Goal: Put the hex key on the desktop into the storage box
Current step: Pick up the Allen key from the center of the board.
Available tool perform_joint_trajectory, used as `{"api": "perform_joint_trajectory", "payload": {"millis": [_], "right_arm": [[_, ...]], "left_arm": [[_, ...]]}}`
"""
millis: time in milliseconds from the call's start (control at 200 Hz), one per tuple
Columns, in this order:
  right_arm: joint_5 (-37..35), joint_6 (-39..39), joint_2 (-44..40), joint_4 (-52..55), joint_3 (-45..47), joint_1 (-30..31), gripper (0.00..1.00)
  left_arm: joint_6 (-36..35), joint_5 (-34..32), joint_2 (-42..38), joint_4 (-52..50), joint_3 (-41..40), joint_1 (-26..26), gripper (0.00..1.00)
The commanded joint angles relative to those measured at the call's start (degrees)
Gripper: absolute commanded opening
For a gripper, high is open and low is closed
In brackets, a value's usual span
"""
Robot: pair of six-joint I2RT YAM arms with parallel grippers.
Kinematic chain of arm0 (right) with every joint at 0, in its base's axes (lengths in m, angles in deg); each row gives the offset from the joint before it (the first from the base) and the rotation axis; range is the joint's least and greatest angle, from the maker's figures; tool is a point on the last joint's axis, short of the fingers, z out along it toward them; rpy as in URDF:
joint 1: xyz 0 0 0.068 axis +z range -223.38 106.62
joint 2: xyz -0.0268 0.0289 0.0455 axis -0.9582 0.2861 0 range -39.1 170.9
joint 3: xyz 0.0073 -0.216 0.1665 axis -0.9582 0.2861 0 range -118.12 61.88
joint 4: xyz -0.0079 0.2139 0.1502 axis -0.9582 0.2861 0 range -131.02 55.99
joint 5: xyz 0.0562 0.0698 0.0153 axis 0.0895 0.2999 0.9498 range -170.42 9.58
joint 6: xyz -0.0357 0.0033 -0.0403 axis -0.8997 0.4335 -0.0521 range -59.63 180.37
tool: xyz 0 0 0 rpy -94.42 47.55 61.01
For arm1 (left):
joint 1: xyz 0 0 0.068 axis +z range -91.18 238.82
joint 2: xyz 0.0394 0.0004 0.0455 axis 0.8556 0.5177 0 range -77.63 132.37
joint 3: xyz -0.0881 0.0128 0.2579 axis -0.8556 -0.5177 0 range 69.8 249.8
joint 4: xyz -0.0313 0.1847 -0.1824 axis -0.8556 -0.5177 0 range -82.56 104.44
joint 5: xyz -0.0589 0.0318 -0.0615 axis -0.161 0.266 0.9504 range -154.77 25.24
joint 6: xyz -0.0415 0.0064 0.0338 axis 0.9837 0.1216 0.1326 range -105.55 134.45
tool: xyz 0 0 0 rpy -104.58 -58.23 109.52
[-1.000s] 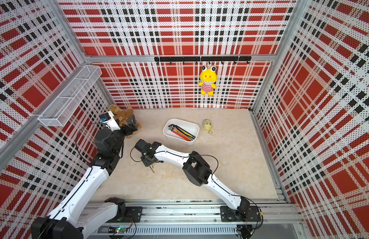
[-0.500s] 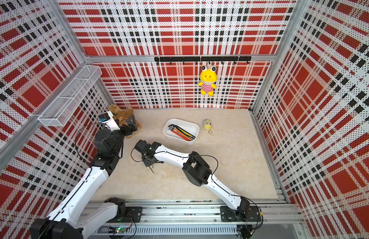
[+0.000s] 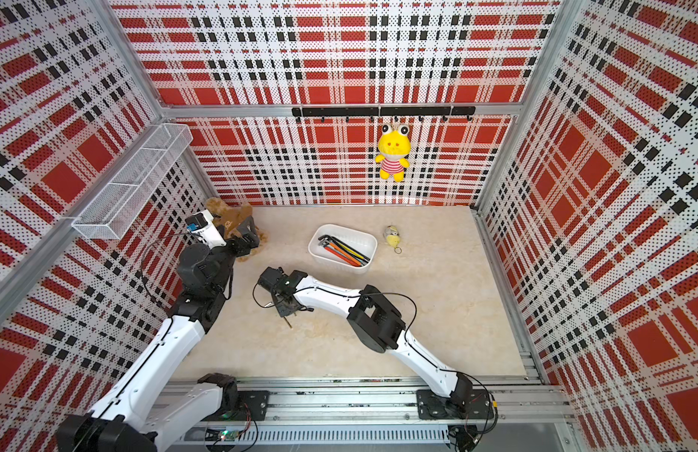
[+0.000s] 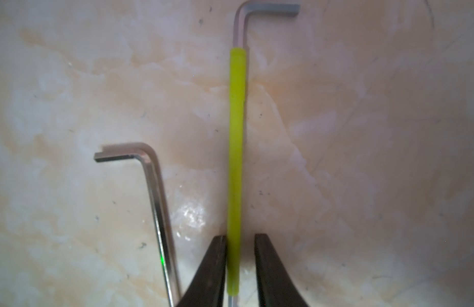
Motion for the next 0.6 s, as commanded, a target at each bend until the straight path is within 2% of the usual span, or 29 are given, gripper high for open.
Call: {"api": "perform_joint_trajectory", "payload": {"millis": [0,115,341,361,501,596], "right_arm": [[-0.9,1.5,1.5,8.2,4.1,0.4,0.13],[-1.3,0.9,1.1,7.9,4.7,0.4,0.0],[-2.9,0.1,0.0,7.8,5.1,0.4,0.0],[-3.2,-1.7,-0.6,7.2,5.7,0.4,0.0],[-4.1,-5.8,-8.0,-0.9,12.2,-0.2,0.0],[2.2,-10.6,-15.7,-11.7,20.8,-1.1,0.0]], "left_arm": [[0.0,0.4,-0.7,0.3,-0.4,0.5,0.99],[0.1,0.6,-0.9,0.3,-0.4,0.8,0.99],[0.1,0.3,-1.1,0.4,-0.4,0.9,0.99],[0.1,0.3,-1.1,0.4,-0.4,0.8,0.99],[0.1,0.3,-1.1,0.4,-0.5,0.7,0.99],[0.2,0.1,-1.2,0.5,-0.6,0.8,0.99]]}}
